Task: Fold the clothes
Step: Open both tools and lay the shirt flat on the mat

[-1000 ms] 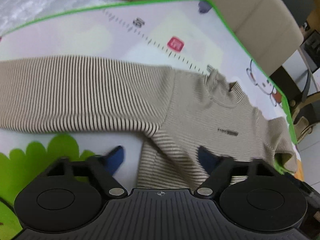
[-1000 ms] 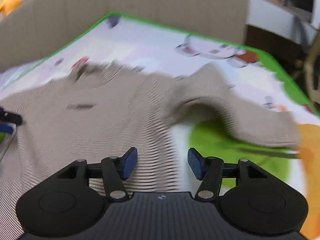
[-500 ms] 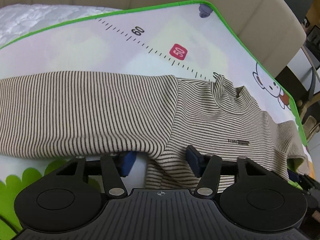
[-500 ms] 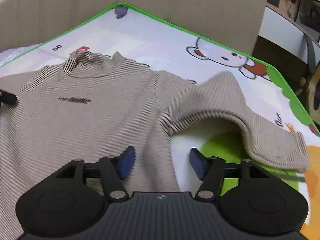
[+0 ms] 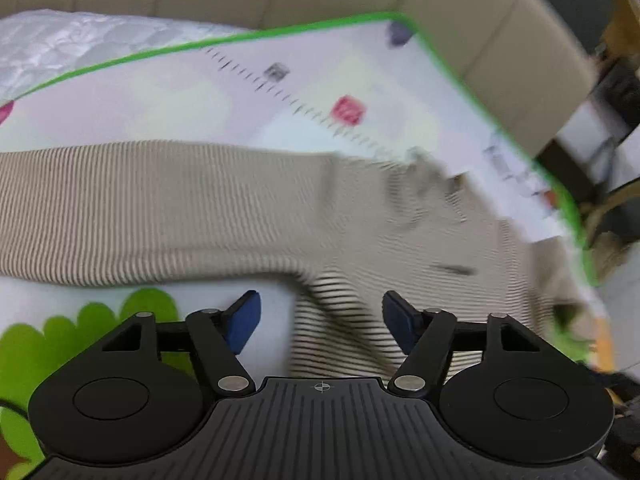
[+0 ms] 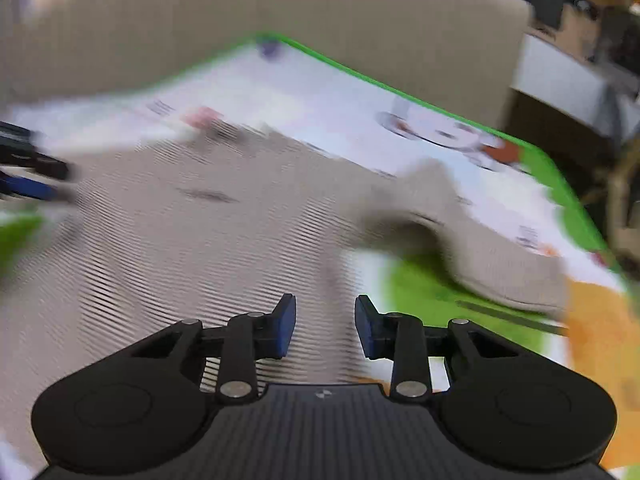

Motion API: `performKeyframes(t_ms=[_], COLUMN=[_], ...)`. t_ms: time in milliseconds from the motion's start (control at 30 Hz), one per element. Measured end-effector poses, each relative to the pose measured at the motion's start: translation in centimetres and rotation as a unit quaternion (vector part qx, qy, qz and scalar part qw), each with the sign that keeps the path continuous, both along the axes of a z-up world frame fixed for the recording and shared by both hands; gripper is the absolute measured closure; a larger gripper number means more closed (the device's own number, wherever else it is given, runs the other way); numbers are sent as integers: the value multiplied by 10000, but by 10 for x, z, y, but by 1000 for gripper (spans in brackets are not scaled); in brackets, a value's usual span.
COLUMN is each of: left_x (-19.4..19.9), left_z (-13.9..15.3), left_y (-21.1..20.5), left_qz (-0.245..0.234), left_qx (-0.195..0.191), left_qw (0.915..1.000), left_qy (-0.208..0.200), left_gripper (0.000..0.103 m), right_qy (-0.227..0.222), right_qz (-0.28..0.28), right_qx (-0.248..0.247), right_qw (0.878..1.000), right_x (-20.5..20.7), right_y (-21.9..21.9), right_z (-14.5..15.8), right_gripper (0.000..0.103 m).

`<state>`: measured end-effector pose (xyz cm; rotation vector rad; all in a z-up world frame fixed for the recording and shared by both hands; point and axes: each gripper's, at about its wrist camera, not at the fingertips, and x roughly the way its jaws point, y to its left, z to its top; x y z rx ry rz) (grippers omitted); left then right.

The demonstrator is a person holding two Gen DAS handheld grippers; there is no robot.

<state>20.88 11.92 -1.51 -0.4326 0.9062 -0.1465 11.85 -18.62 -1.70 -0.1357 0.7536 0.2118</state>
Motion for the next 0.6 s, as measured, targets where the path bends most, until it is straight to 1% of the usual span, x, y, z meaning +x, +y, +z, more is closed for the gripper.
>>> performKeyframes(t_ms=[33, 100, 133, 200, 233, 267, 300, 333, 367, 400, 467, 533, 567, 600], left_x=[-2, -4, -4, -3, -2, 0, 1, 3, 4, 5, 7, 7, 6, 4], left_z=[7, 18, 19, 20, 16, 12, 8, 4, 1, 0, -2, -2, -2, -3], left_y=[4, 14, 20, 30, 35, 40, 45, 49, 52, 54, 56, 57, 57, 56], left_qz=[140, 506, 657, 933, 1001, 1049, 1087, 1108, 1129, 1152, 1169, 1181, 1217, 1288], left_qx=[-24, 115, 279, 559, 542, 432, 314, 183, 90, 73, 41, -35, -63, -67], left_qw=[9998, 9977, 9963, 9928, 9927, 9932, 9935, 9937, 9936, 9933, 9931, 9930, 9925, 9916], left_qy=[-151, -439, -476, -503, -399, -269, -155, -68, 3, 43, 75, 75, 68, 59], left_gripper=[33, 32, 29, 27, 27, 27, 27, 26, 26, 25, 22, 17, 16, 16], right_qy=[-32, -36, -29, -22, 16, 144, 424, 808, 1037, 1068, 1029, 975, 943, 872], right_qz=[273, 856, 1086, 1379, 1449, 1431, 1379, 1327, 1352, 1503, 1703, 1646, 1534, 1415], right_qx=[74, 138, 131, -11, -90, -112, 21, 267, 500, 636, 615, 526, 448, 433], right_qw=[9996, 9962, 9940, 9904, 9894, 9895, 9895, 9875, 9841, 9808, 9781, 9801, 9826, 9851], right_x=[-3, -5, -4, 1, 5, 11, 18, 25, 27, 23, 12, 2, 0, -4], right_y=[15, 50, 66, 95, 107, 115, 119, 121, 123, 124, 124, 115, 109, 103], right_z=[4, 6, 5, -3, -10, -17, -24, -31, -34, -31, -26, -26, -29, -33], right_gripper=[71, 71, 71, 71, 71, 71, 71, 71, 67, 66, 65, 63, 59, 56])
